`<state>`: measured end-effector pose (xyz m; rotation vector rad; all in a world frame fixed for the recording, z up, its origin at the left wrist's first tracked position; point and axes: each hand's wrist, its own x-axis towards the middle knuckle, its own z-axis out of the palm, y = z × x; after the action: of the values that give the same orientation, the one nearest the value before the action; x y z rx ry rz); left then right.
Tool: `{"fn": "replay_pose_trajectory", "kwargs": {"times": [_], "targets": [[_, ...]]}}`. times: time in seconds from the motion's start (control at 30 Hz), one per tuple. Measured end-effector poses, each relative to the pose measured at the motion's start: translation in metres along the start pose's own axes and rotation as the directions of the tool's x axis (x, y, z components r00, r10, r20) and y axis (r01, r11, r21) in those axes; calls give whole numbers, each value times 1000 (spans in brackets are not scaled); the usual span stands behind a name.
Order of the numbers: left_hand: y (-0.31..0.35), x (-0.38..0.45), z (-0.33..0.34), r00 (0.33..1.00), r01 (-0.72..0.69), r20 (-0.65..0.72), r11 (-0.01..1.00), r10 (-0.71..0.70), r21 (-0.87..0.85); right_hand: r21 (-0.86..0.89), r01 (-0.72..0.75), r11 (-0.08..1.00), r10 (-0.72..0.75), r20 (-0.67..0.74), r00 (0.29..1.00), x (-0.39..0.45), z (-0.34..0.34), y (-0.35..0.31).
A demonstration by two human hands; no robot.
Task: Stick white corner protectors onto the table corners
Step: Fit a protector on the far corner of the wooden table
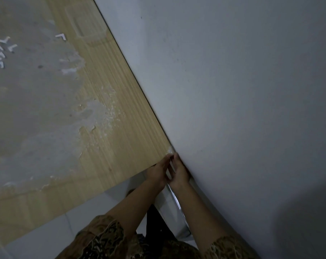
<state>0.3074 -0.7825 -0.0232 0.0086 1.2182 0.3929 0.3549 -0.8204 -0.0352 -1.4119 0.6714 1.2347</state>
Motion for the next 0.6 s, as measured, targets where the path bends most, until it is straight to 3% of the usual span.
{"fn": "replay_pose_trajectory", "kwargs": {"times": [0.5, 0.6], "targets": [[-7, 15, -12, 991, -127, -35, 992, 127, 21, -46, 30, 998, -29, 7, 1000, 2, 7, -4], [-8, 15, -13, 990, -134, -36, 991, 135, 9, -26, -4, 1000, 6, 68, 998, 4, 5, -6]]}}
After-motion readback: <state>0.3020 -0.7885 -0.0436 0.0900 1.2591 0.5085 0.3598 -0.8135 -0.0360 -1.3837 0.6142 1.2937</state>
